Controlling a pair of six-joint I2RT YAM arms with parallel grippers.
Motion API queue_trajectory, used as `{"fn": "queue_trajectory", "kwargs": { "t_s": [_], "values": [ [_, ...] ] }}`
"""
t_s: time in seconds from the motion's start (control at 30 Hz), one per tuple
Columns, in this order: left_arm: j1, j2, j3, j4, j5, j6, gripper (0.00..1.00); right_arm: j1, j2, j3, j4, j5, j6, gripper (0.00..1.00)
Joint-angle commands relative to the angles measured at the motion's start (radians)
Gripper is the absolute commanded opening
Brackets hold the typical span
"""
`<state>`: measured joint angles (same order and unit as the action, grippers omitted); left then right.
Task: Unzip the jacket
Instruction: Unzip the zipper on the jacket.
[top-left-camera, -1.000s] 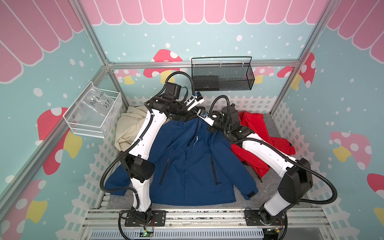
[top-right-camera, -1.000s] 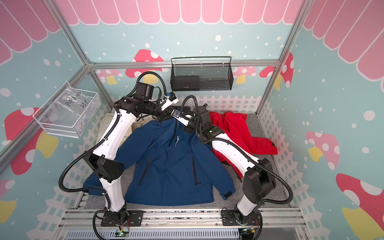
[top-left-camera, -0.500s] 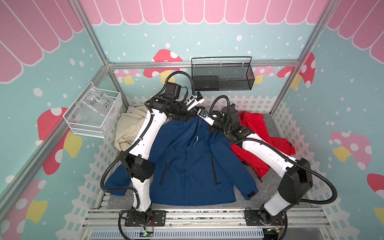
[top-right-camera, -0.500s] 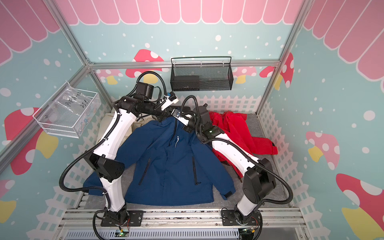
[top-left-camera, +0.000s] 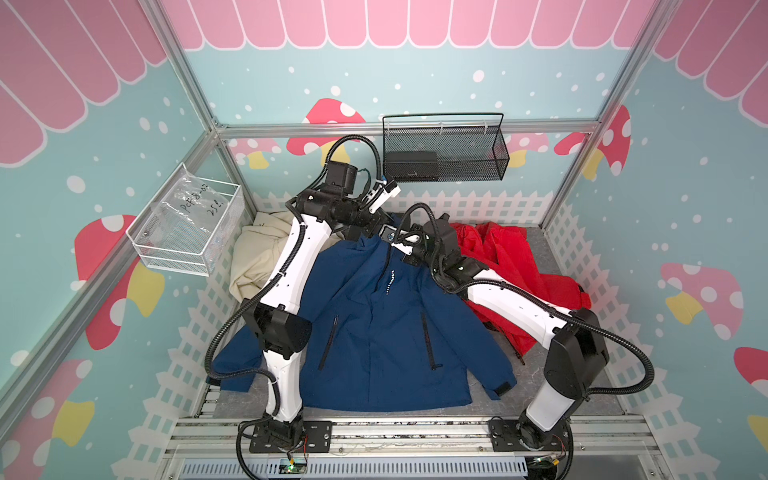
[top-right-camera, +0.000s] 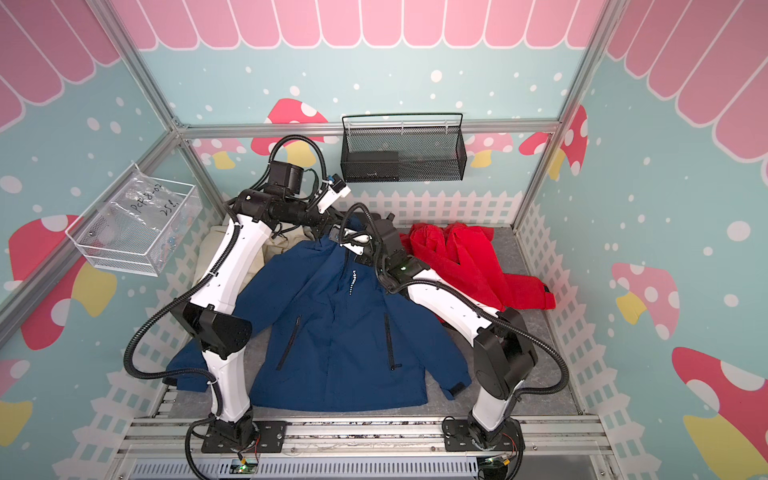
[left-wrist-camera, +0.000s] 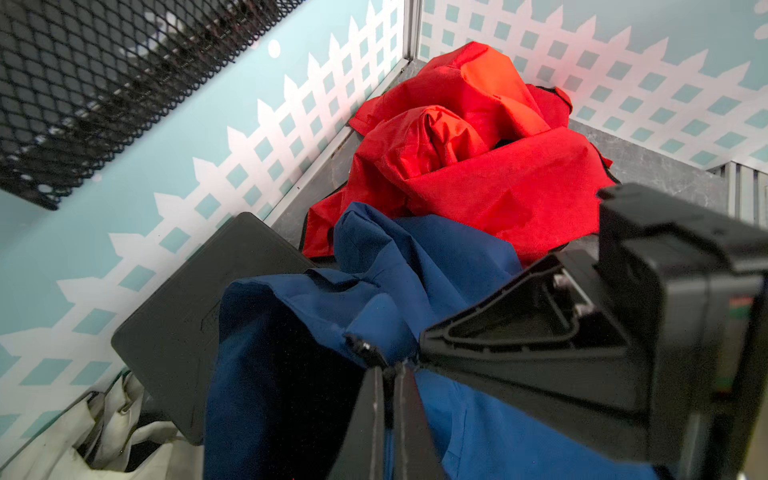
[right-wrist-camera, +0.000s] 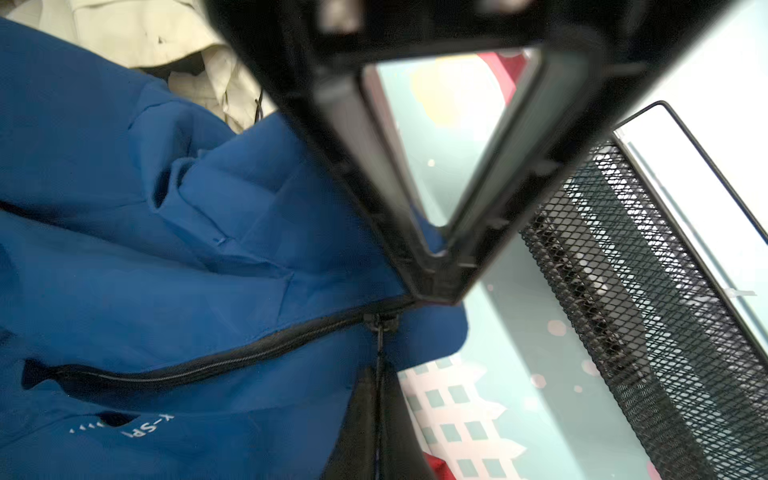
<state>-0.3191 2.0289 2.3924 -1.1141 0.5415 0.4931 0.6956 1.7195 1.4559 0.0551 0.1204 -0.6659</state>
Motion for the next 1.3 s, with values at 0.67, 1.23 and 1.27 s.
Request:
{"fn": "queue_trajectory", "kwargs": {
  "t_s": [0.67,1.23,1.27],
  "values": [
    [0.048,0.029,0.132,0.312,-0.017,-0.278,0.00,0.064,0.053,0.013,-0.241,0.036,-0.088,0.00],
    [0.051,0.076,0.162,0.461,-0.147,-0.431,0.00,0.079,-0.006,-0.089,-0.260,0.012,-0.047,0.00],
    [0.050,0.078,0.161,0.468,-0.155,-0.444,0.00,0.079,-0.010,-0.096,-0.259,0.009,-0.044,0.00]
  ]
}}
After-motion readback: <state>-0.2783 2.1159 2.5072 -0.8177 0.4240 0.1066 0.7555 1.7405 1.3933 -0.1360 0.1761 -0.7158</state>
